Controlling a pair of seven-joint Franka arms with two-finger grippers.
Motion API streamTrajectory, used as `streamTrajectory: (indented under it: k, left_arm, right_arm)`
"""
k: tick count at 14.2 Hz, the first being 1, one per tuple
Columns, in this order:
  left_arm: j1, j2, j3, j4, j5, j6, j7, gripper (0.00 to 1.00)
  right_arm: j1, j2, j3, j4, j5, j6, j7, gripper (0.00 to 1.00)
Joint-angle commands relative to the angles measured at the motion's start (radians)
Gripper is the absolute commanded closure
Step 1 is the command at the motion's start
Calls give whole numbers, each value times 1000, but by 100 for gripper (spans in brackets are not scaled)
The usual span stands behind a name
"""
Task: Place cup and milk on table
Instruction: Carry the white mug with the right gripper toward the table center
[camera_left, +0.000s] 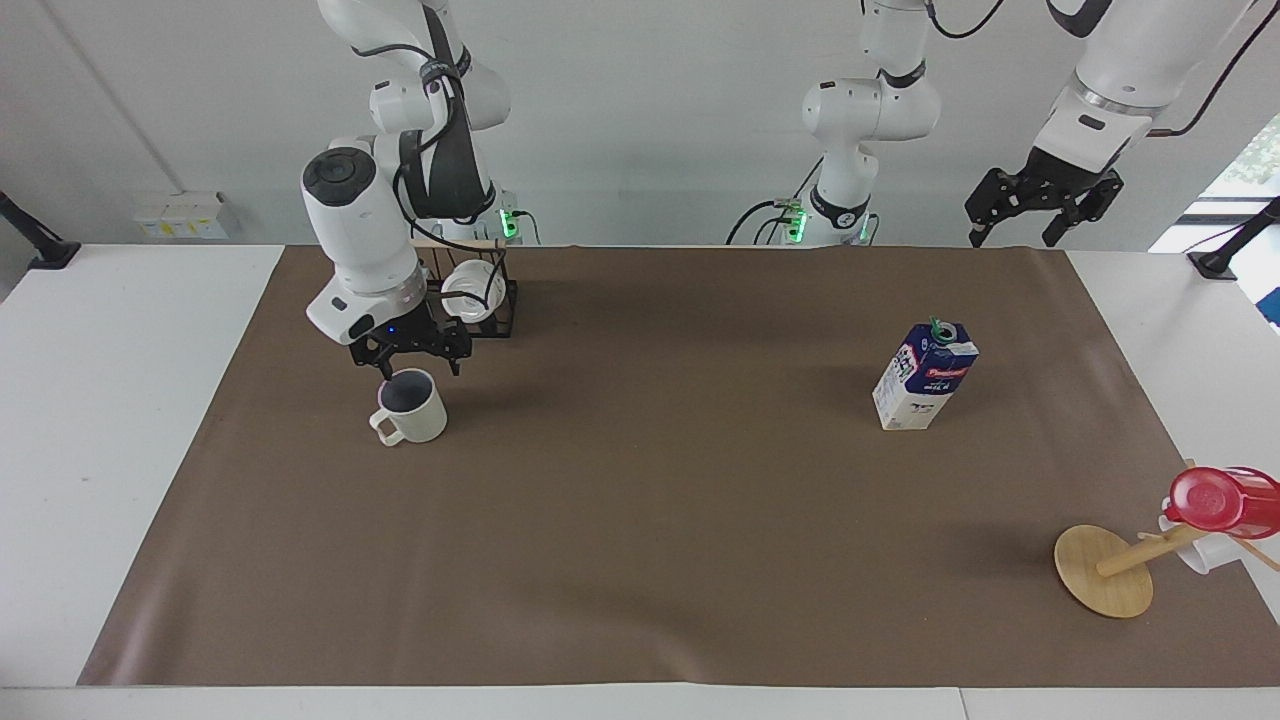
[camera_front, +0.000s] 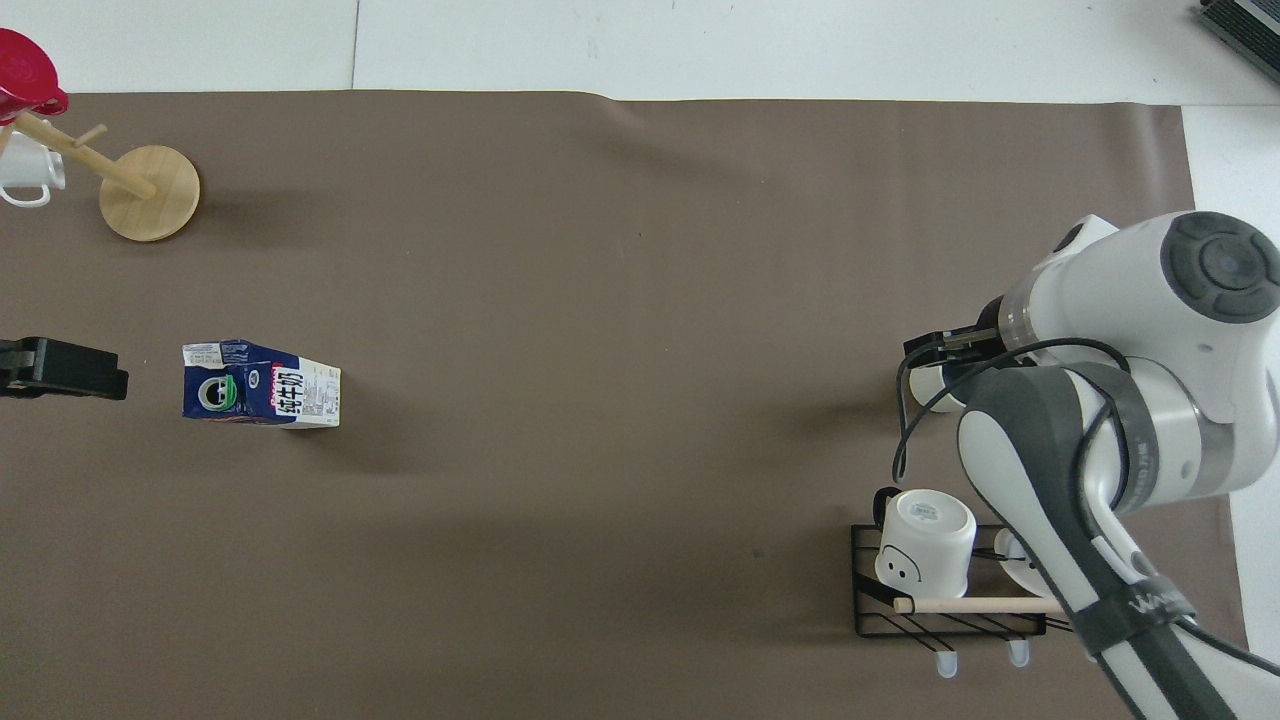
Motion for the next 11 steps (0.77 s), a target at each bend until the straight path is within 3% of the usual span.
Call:
streamTrajectory:
  k: [1,10,11]
  left_arm:
    - [0,-12,-5,-12,-5,7,-2,0]
    - [9,-12,-4,-12,-7,3,-7,0]
    - [9,-12,-4,-12,-7,3,-7,0]
  right_arm:
    - [-3,9,2,-83,2,101,9,0]
    - [-17,74,0,-118,2,184,-4,0]
    - [-17,74,0,-118,0,181,-7,25]
